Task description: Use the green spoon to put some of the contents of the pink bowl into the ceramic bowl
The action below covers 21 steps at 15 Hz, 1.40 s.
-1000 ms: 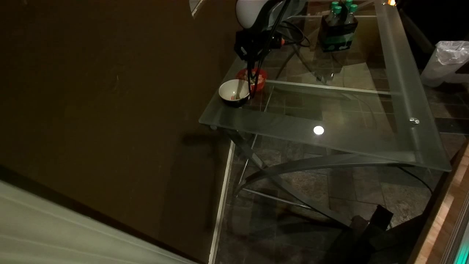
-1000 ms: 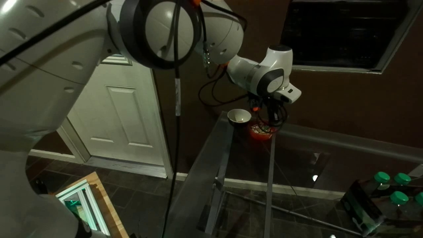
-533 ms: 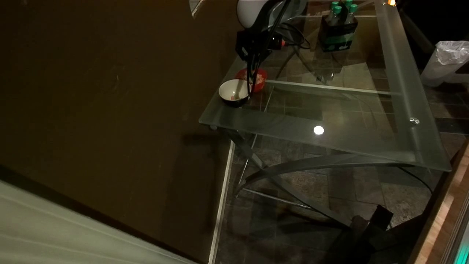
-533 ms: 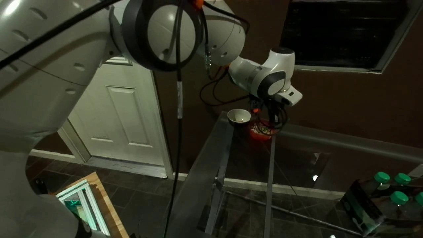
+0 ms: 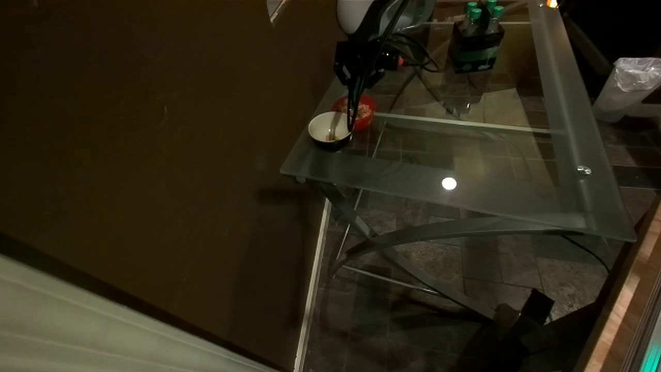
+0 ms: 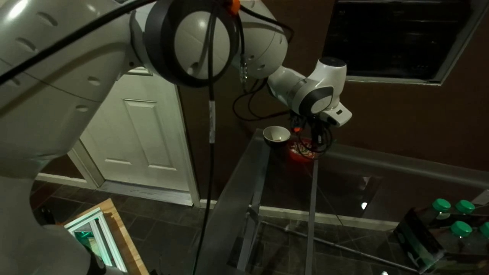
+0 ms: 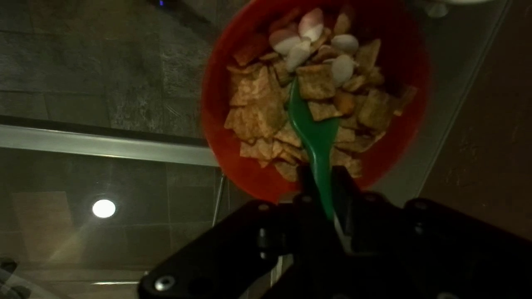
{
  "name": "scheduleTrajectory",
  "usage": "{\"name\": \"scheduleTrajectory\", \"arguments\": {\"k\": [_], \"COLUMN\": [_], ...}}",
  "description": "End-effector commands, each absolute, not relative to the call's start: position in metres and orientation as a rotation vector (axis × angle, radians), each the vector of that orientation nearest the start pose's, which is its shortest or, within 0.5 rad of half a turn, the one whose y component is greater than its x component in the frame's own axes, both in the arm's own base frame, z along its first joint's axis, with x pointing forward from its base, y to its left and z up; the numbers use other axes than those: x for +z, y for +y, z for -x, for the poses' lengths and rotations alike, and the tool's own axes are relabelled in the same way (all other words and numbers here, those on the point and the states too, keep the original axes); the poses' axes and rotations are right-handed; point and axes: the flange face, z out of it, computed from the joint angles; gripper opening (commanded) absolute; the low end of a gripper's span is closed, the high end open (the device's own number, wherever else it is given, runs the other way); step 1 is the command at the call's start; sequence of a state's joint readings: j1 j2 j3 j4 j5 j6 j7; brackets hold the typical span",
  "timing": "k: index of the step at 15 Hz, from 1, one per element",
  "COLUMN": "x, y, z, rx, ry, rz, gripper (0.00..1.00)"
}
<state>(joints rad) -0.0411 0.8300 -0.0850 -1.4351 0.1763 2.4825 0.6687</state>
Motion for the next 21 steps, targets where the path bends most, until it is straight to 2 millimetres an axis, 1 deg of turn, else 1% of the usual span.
{"name": "scheduleTrajectory", "arguments": {"k": [1,14,21], "x": [0.219,0.227,0.23], "y": [-0.085,-0.092,-0.101], "z": [-0.746,-0.746,-0.747], "rx": [-0.271,-0.227,-0.188], "ry": [1.269,1.27,1.256], "rz": [2.673,2.638,2.587], "gripper": [0.04,0.04,0.04]}}
